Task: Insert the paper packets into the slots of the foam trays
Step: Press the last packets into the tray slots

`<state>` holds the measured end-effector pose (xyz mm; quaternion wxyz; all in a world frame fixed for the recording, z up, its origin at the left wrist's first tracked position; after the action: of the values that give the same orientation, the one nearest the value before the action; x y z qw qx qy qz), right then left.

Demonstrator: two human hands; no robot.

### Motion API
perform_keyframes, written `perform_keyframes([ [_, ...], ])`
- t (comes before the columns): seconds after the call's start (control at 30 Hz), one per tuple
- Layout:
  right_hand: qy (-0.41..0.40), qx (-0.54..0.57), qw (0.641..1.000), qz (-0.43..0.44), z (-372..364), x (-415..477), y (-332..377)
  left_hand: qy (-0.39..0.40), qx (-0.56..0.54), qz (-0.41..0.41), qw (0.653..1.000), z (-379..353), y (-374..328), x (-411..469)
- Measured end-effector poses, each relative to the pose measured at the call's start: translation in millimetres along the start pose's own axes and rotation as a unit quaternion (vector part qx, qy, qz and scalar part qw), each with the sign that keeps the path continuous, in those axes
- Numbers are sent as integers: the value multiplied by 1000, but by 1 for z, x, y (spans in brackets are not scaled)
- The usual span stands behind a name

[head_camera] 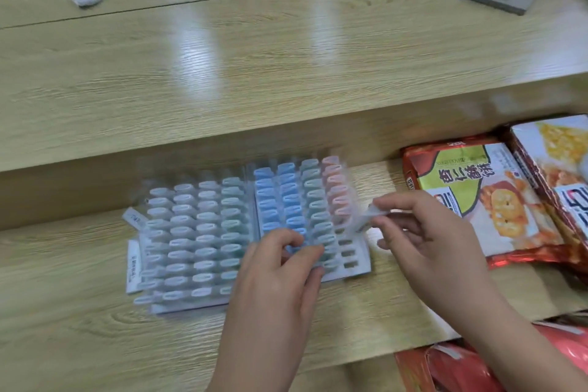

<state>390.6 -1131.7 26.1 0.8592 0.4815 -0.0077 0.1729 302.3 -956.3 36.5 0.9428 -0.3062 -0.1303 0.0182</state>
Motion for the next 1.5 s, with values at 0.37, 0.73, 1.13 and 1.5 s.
perform_keyframes([
  [0.37, 35, -295, 938, 178, -21, 1, 17, -21, -1, -13, 1000, 4, -1, -3],
  [0.73, 38, -197, 954, 224, -117, 0, 132, -274, -116, 177, 938, 114, 124, -56],
  [1.13, 276, -459, 828, 164, -336, 45, 196, -65, 88, 290, 951, 100, 213, -67],
  [1.5, 315, -345, 873, 137, -379, 34, 191, -129, 23, 414, 901, 184, 306, -139],
])
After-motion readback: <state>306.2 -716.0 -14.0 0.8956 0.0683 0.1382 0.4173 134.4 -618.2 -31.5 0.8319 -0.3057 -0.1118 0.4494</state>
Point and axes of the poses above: each hand's wrist, its own x-axis towards the middle knuckle, its own z-axis out of the back of the hand, y = z × x, the point moved 7 cm from there along x, towards the middle knuckle, and after that the axes turned 3 degrees about -x, right-handed, at the moved point
